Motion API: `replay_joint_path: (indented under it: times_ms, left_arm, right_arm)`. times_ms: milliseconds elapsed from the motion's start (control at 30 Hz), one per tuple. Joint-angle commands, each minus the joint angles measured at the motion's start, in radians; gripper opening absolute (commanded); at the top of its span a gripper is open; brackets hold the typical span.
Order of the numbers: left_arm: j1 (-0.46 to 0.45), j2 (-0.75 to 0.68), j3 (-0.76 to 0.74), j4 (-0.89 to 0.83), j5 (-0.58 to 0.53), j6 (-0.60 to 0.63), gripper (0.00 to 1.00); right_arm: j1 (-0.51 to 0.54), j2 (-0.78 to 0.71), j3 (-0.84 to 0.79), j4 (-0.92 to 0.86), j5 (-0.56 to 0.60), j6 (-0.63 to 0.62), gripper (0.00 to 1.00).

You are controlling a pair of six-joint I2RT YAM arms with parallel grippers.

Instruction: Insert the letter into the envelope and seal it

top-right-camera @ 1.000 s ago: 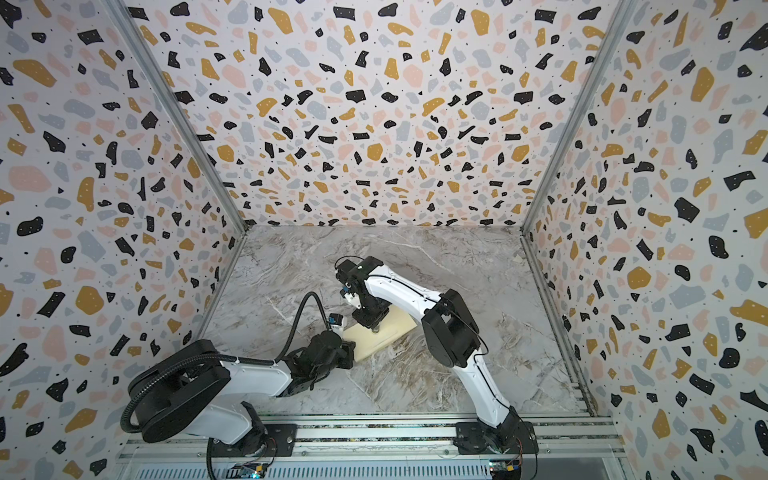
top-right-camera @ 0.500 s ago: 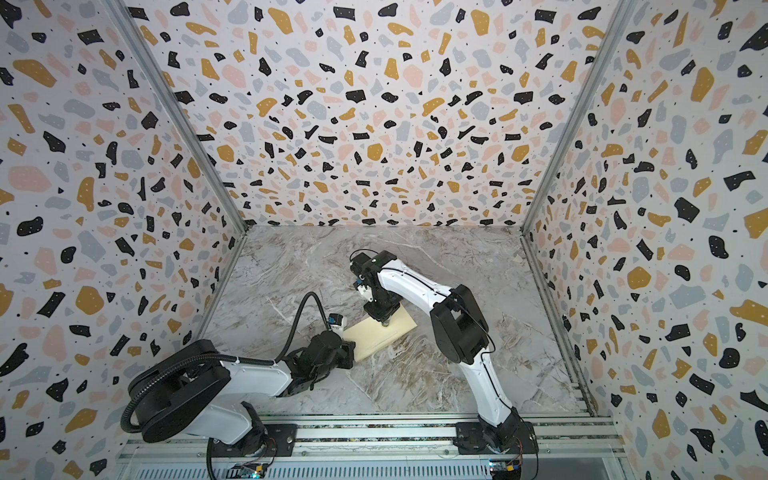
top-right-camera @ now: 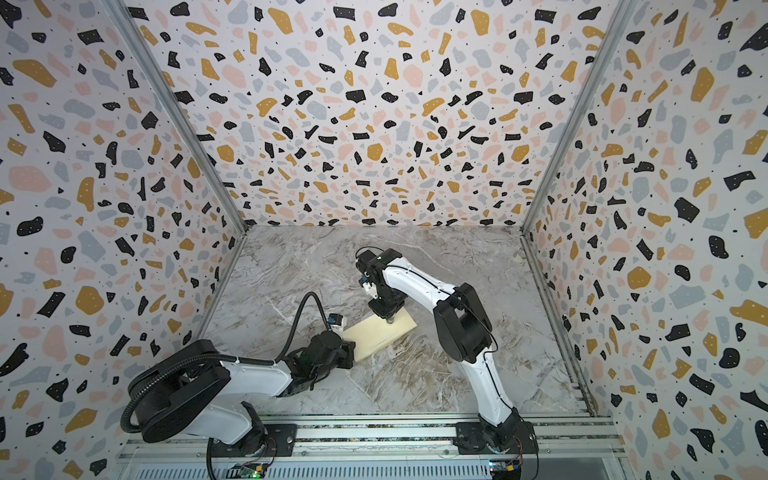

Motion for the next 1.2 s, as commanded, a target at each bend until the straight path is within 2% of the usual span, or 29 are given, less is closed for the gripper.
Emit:
replay_joint_path:
  times_ms: [0,600,700,833,933,1167]
  left_arm:
    - [0.001,0.022,-0.014,-0.138,-0.024,-0.005,0.0]
    - [-0.016,0.028,0.015,-0.176,-0.05,-0.021,0.0]
    - [-0.019,-0.012,0.026,-0.185,-0.055,-0.019,0.0]
    - [-0.021,-0.138,0.064,-0.216,-0.066,0.0,0.0]
    - [-0.019,-0.256,0.108,-0.247,-0.087,0.026,0.11]
    - [-0.019,-0.536,0.161,-0.247,-0.097,0.067,0.44]
  right_arm:
    - [-0.004,-0.066,0.003,0.011,-0.013,-0.006,0.0]
    - [-0.042,-0.367,-0.069,0.21,-0.309,-0.056,0.0]
    - [-0.049,-0.441,-0.126,0.286,-0.341,-0.052,0.0]
    - [-0.063,-0.581,-0.251,0.448,-0.358,-0.02,0.0]
    - [-0.069,-0.703,-0.378,0.598,-0.306,0.021,0.0]
    - [-0.076,-1.016,-0.73,0.992,-0.183,0.105,0.0]
